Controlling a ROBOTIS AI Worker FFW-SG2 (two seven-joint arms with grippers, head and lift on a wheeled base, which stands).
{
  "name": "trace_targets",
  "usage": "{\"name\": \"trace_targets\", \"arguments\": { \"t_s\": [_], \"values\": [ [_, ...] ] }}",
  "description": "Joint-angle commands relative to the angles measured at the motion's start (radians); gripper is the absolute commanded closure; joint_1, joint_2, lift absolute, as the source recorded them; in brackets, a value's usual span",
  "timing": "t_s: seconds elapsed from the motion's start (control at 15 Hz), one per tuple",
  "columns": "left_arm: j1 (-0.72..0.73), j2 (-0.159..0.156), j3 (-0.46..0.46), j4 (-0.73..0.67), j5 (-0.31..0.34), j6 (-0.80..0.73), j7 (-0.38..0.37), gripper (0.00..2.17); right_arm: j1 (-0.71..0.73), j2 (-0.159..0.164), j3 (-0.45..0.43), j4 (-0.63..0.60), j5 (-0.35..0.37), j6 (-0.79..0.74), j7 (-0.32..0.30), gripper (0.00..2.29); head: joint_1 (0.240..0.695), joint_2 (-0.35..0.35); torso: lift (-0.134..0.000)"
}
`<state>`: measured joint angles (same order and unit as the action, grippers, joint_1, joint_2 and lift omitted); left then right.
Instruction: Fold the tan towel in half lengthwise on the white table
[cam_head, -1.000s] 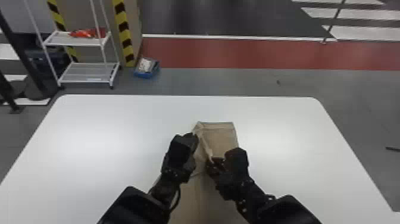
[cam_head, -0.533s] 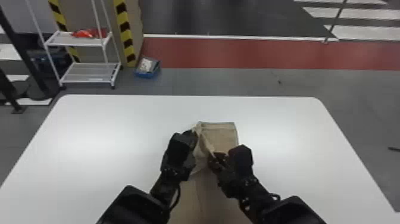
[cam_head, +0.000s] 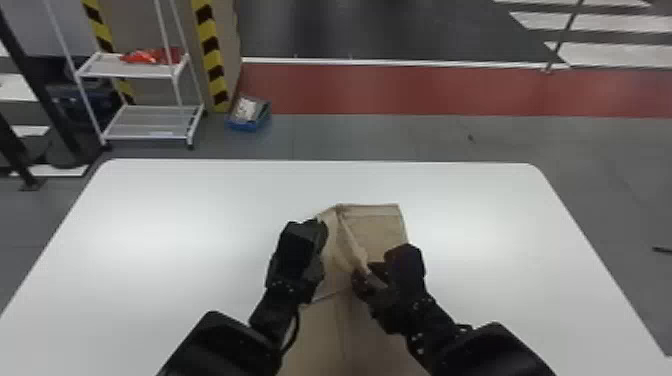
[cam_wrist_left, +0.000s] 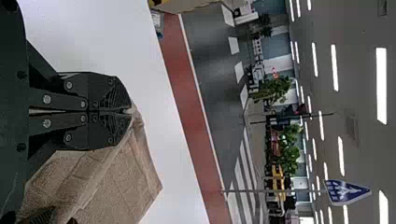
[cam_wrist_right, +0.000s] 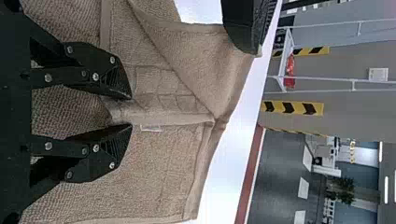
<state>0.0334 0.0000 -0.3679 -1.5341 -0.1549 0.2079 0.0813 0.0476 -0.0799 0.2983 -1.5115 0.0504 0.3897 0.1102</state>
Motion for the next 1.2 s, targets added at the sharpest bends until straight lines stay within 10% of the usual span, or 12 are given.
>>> {"name": "trace_targets", "arguments": {
  "t_s": [0.0,0.8,1.13],
  "values": [
    [-0.001,-0.003,-0.002,0.000,0.000,0.000,0.000,1.25,-0.008,0.002,-0.001,0.008,-0.007,0.005,0.000,0.77,0.695,-0.045,-0.057],
    [-0.006,-0.003,-0.006,0.002,-0.002,0.000,-0.003,1.25,-0.009,0.005,0.010,-0.044,0.008,0.042,0.000,0.81,0.695,-0.038,-0.057],
    [-0.003,-0.003,-0.006,0.000,-0.003,0.003,-0.005,1.42,-0.012,0.002,0.012,-0.046,0.009,0.067,0.011,1.48,0.695,-0.042,-0.057]
  ]
}}
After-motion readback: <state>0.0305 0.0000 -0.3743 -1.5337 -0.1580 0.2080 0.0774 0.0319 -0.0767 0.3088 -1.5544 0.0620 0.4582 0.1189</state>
